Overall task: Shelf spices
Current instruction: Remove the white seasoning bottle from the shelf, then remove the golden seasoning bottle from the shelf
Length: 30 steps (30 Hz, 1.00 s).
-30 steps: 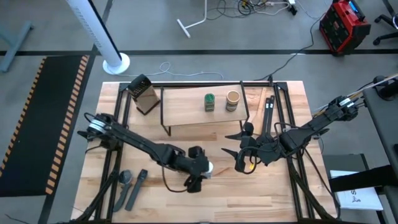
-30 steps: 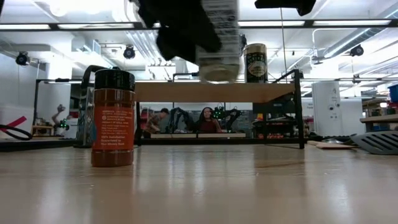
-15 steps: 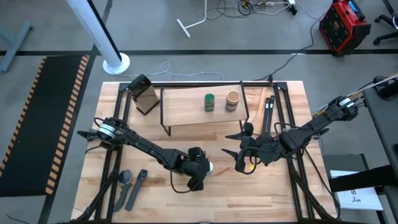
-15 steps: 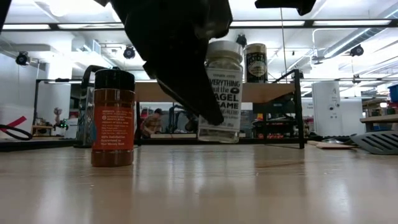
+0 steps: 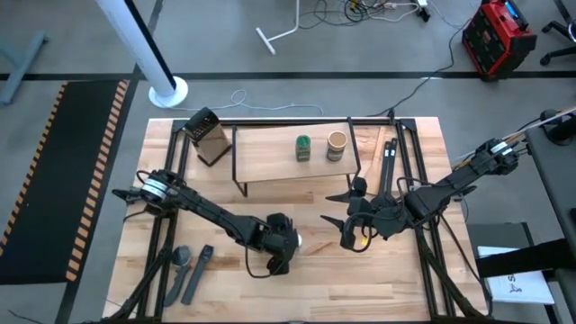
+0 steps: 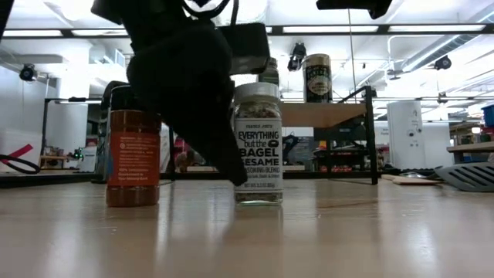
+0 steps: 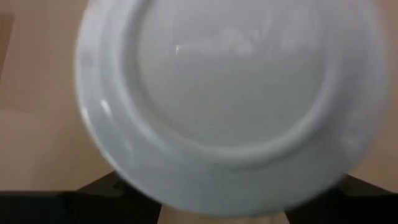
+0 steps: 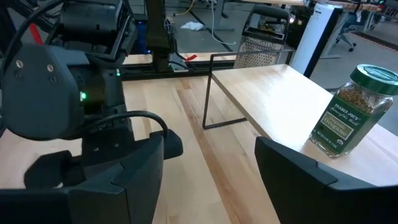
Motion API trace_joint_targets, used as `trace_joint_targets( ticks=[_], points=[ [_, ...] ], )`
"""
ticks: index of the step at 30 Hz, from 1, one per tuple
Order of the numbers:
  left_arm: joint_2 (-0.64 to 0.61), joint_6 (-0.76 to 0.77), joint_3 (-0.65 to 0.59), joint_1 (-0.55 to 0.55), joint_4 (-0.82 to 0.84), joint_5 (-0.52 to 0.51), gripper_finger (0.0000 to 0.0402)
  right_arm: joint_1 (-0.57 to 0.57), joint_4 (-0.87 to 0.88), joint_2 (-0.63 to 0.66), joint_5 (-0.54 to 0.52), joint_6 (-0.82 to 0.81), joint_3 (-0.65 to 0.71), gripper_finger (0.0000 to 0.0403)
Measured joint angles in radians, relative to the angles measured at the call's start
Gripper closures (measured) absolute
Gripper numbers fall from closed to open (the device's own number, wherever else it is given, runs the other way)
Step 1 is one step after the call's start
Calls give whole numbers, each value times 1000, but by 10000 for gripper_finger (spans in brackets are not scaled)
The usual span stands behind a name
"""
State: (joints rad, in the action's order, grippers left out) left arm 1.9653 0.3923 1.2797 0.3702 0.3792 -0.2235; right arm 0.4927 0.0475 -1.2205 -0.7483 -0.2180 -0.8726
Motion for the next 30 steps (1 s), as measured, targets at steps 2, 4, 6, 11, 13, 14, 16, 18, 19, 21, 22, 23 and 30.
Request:
trace_joint_targets(
  ticks=[2,4,6,11,13,14,16,18,19,21,22,23,30],
  points=[
    [-10,-18,19,0,15,5,146,0,0,0,0,-2,0,169],
    [-25,-35,44,0,54,4,142,0,0,0,0,-2,0,171],
    [-46,-42,63,0,99,2,138,0,0,0,0,-2,0,174],
    [-127,-43,82,0,146,-2,132,0,1,0,-2,0,0,181],
    [-168,-40,82,0,158,-1,130,0,7,9,-8,4,0,180],
    [-193,-36,82,0,165,-1,130,0,10,17,-11,6,0,178],
    [-246,-29,82,1,174,-1,130,-1,12,42,-12,6,0,172],
    [-305,-26,82,1,171,-19,133,-7,50,75,-14,-11,0,164],
    [-331,-26,82,1,171,-29,134,-14,92,91,-20,-39,0,160],
    [-383,-28,80,2,181,-54,137,-32,204,128,-45,-123,0,152],
    [-406,-27,79,2,193,-65,139,-40,276,150,-62,-170,0,149],
    [-432,-27,78,3,203,-78,141,-51,336,169,-77,-208,0,145],
    [-556,-31,61,8,268,-138,149,-248,513,292,5,-254,0,117]
  ],
)
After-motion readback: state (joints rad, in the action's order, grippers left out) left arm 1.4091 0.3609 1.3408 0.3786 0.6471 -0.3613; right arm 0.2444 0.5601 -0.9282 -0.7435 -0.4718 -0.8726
